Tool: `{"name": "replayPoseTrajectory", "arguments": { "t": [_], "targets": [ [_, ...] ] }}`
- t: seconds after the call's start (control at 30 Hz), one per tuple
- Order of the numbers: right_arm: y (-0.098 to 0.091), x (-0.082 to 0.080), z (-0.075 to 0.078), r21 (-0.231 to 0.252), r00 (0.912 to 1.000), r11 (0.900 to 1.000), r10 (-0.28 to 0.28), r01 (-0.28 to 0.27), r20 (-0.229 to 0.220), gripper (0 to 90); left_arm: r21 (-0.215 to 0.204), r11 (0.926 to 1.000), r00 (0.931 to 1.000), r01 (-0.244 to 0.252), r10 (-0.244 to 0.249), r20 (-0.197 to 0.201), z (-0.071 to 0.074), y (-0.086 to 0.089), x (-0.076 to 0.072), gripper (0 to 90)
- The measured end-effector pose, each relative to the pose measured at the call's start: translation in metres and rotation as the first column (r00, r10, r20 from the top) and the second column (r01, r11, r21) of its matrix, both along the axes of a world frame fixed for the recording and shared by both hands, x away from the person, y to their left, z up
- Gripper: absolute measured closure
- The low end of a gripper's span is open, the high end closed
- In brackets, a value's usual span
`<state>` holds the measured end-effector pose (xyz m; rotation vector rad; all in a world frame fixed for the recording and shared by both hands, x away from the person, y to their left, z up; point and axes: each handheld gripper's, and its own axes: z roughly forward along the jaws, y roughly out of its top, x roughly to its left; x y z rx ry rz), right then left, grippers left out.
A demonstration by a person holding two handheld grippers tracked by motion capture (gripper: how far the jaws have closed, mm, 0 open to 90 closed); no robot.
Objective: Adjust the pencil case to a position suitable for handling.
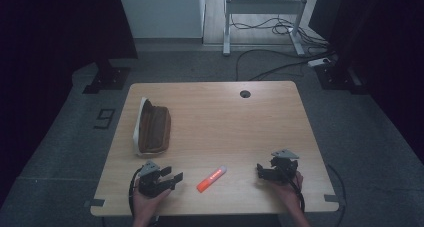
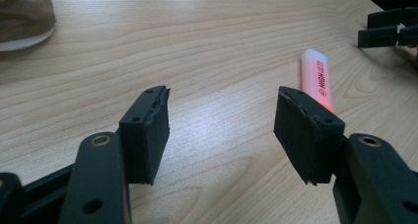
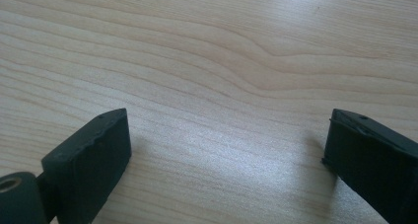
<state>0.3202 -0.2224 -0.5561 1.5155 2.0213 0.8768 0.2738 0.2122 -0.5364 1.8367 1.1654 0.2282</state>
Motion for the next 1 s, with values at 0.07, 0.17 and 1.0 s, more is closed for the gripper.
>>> {"name": "replayPoseTrajectory", "arguments": {
  "t": [0.07, 0.17, 1.0],
  "targets": [
    [0.0, 0.0, 0.0, 0.0, 1.0, 1.0, 0.0, 0.0, 0.0, 3.6, -0.002, 1.0, 1.0, 0.003, -0.003, 0.0, 0.001, 0.0, 0.001, 38.3],
    [0.0, 0.0, 0.0, -0.001, 1.0, 1.0, 0.0, 0.0, 0.0, 3.1, 0.006, 1.0, 1.0, 0.004, -0.004, 0.006, 0.002, -0.001, 0.001, 38.2],
    [0.001, 0.0, 0.0, -0.003, 1.0, 1.0, 0.003, -0.003, 0.003, 4.1, 0.049, 0.9971, 0.995, -0.058, 0.054, 0.084, 0.021, 0.006, -0.009, 37.5]
  ]
}}
